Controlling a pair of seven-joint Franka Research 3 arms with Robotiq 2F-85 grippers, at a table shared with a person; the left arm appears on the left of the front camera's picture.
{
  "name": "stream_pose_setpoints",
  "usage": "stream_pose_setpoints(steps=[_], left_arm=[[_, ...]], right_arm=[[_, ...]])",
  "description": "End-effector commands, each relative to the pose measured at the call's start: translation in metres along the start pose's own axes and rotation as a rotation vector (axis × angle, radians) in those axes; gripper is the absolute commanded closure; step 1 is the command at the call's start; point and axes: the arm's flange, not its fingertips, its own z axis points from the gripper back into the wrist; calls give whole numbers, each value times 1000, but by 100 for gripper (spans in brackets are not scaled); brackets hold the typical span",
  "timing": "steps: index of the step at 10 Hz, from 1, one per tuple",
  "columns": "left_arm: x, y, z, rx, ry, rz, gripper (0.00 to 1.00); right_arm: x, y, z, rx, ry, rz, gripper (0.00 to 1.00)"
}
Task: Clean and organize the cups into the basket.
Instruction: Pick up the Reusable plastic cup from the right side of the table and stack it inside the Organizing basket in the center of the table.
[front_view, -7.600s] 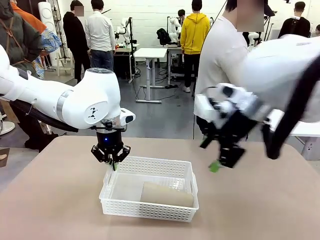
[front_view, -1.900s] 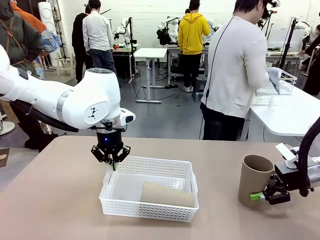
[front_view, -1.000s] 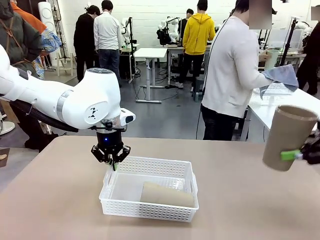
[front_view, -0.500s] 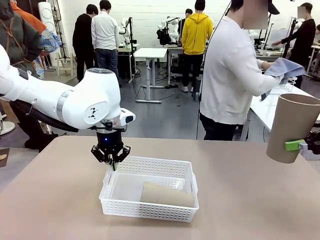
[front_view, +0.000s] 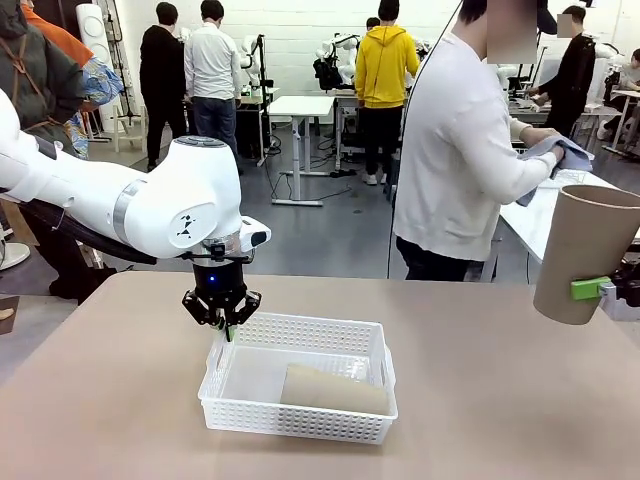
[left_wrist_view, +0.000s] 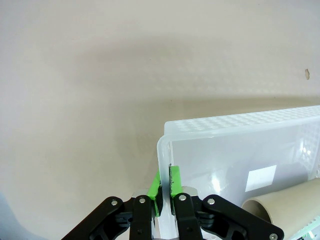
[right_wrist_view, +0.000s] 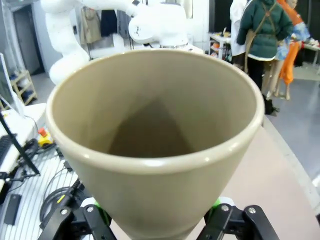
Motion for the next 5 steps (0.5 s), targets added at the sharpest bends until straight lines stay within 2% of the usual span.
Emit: stream_pose_setpoints(steps=[1, 3, 5], left_arm=[[0, -1, 2, 0, -6, -1, 100], [0, -1, 2, 0, -6, -1, 100], [0, -1, 2, 0, -6, -1, 100]], right_arm=[[79, -12, -34, 21, 210, 21, 19], [136, -37, -86, 62, 384, -6, 19], [165, -63, -148, 105, 552, -58, 19]])
